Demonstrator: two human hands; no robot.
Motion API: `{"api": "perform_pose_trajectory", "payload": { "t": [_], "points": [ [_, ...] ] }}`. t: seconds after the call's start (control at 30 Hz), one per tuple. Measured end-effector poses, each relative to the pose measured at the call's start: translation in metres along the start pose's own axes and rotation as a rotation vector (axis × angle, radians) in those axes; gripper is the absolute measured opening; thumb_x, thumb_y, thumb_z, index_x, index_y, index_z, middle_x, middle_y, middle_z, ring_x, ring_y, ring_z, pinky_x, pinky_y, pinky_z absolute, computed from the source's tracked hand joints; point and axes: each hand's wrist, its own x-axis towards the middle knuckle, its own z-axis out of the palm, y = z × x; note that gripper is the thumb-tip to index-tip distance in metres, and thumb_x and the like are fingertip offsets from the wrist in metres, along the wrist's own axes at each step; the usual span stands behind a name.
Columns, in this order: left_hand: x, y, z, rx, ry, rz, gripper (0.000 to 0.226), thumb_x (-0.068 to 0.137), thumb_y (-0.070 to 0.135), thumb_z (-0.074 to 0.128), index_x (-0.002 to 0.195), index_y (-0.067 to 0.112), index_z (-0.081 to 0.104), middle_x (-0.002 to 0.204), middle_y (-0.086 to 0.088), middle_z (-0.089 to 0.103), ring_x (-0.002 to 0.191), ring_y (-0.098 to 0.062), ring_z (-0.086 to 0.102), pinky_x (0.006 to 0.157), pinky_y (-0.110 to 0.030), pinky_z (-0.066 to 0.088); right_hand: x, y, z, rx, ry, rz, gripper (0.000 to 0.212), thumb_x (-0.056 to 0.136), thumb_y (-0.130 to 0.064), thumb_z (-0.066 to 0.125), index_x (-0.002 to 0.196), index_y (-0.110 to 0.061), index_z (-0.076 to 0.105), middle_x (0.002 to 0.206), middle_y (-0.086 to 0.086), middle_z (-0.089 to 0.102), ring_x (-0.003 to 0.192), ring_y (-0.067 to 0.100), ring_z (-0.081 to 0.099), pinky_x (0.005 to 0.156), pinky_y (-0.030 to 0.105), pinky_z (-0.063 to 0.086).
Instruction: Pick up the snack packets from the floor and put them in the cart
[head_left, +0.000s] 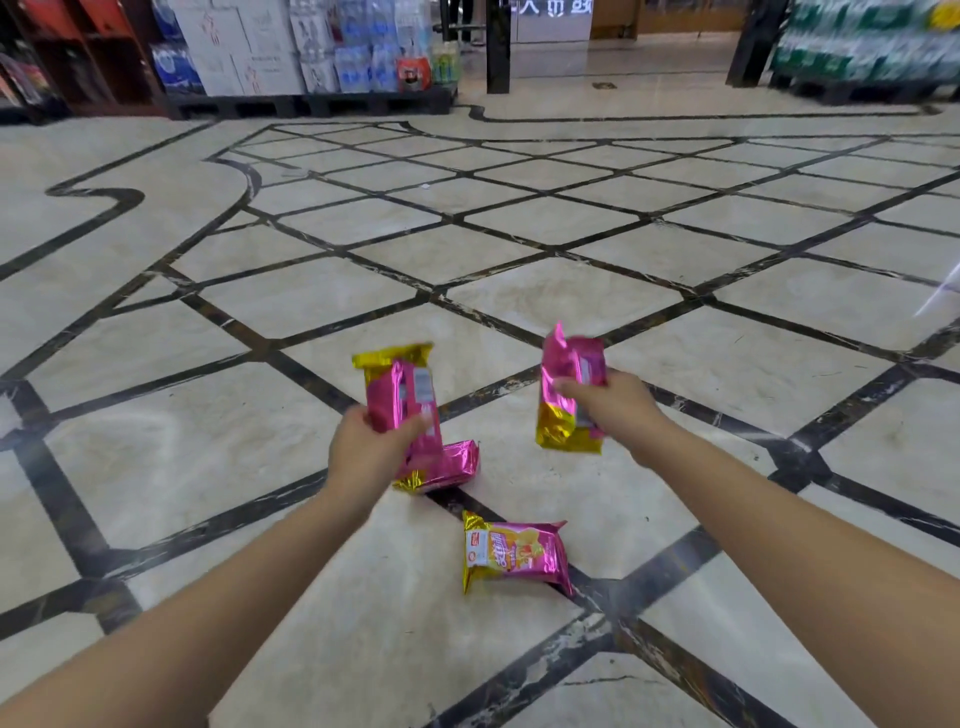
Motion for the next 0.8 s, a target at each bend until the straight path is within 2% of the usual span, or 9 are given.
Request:
{"api": "perform_pose_trajectory", "payload": {
  "t": [0.1, 0.17, 0.27, 0.37, 0.5, 0.6, 0.67, 0.73, 0.8],
  "points": [
    [-0.005, 0.048, -0.004, -0.044, -0.019, 0.114, 0.061, 0.069, 0.038, 0.086, 0.118, 0.013, 0.058, 0.106, -0.008, 0.071, 0.089, -0.027, 0.073, 0.082, -0.046, 0.059, -0.016, -0.049, 0.006, 0.107, -0.054, -0.108, 0.026, 0.084, -0.040, 0.072, 0.090, -0.016, 0.066, 0.085, 0.005, 0.069, 0.080, 0.018, 0.066, 0.078, 0.033, 0.055],
    [-0.015, 0.069, -0.010, -0.094, -0.057, 0.160, 0.050, 0.073, 0.030, 0.084, 0.114, 0.014, 0.059, 0.103, -0.009, 0.073, 0.084, -0.024, 0.074, 0.074, -0.037, 0.060, -0.026, -0.065, 0.007, 0.125, -0.074, -0.154, 0.031, 0.081, -0.044, 0.073, 0.091, -0.015, 0.069, 0.093, 0.010, 0.073, 0.089, 0.025, 0.069, 0.087, 0.041, 0.056],
    [-0.034, 0.090, -0.035, -0.109, -0.080, 0.173, 0.042, 0.073, 0.024, 0.081, 0.108, 0.013, 0.062, 0.090, -0.007, 0.076, 0.072, -0.020, 0.074, 0.060, -0.025, 0.057, -0.044, -0.078, 0.006, 0.107, -0.117, -0.211, 0.044, 0.080, -0.046, 0.073, 0.100, -0.007, 0.070, 0.098, 0.017, 0.072, 0.091, 0.030, 0.070, 0.087, 0.043, 0.055],
    [-0.045, 0.102, -0.067, -0.085, -0.065, 0.143, 0.063, 0.059, 0.035, 0.082, 0.115, 0.014, 0.062, 0.092, -0.010, 0.076, 0.077, -0.027, 0.075, 0.071, -0.033, 0.057, -0.059, -0.086, 0.006, 0.103, -0.181, -0.242, 0.036, 0.079, -0.046, 0.072, 0.093, -0.012, 0.071, 0.089, 0.010, 0.074, 0.083, 0.024, 0.070, 0.085, 0.042, 0.054],
    [-0.062, 0.113, -0.102, -0.070, -0.051, 0.123, 0.056, 0.063, 0.030, 0.079, 0.114, 0.015, 0.061, 0.087, -0.008, 0.077, 0.073, -0.025, 0.075, 0.062, -0.027, 0.059, -0.066, -0.108, 0.013, 0.101, -0.251, -0.257, 0.038, 0.076, -0.047, 0.073, 0.093, -0.014, 0.072, 0.089, 0.010, 0.075, 0.086, 0.026, 0.071, 0.084, 0.044, 0.054],
    [-0.077, 0.119, -0.128, -0.066, -0.052, 0.075, 0.069, 0.056, 0.040, 0.090, 0.115, 0.019, 0.062, 0.093, -0.009, 0.076, 0.080, -0.030, 0.075, 0.081, -0.039, 0.056, -0.067, -0.138, 0.025, 0.110, -0.327, -0.258, 0.025, 0.082, -0.041, 0.071, 0.093, -0.019, 0.071, 0.083, 0.000, 0.076, 0.077, 0.013, 0.072, 0.075, 0.032, 0.055],
    [-0.085, 0.125, -0.142, -0.079, -0.009, 0.044, 0.073, 0.055, 0.043, 0.091, 0.118, 0.020, 0.062, 0.098, -0.009, 0.076, 0.083, -0.032, 0.074, 0.087, -0.044, 0.053, -0.065, -0.161, 0.038, 0.098, -0.367, -0.251, 0.025, 0.082, -0.040, 0.070, 0.096, -0.019, 0.071, 0.083, -0.001, 0.076, 0.075, 0.011, 0.073, 0.074, 0.031, 0.056],
    [-0.093, 0.134, -0.152, -0.089, 0.045, 0.039, 0.068, 0.056, 0.036, 0.093, 0.115, 0.020, 0.062, 0.096, -0.007, 0.076, 0.082, -0.030, 0.074, 0.081, -0.042, 0.057, -0.066, -0.184, 0.050, 0.071, -0.408, -0.240, 0.033, 0.081, -0.042, 0.071, 0.099, -0.015, 0.071, 0.088, 0.005, 0.076, 0.080, 0.017, 0.073, 0.078, 0.035, 0.058],
    [-0.100, 0.151, -0.162, -0.112, 0.104, 0.022, 0.072, 0.048, 0.040, 0.090, 0.112, 0.018, 0.064, 0.095, -0.008, 0.076, 0.082, -0.029, 0.074, 0.073, -0.038, 0.059, -0.070, -0.212, 0.058, 0.039, -0.469, -0.241, 0.039, 0.079, -0.044, 0.072, 0.098, -0.010, 0.071, 0.085, 0.009, 0.074, 0.074, 0.020, 0.069, 0.072, 0.035, 0.054]
  ]
}}
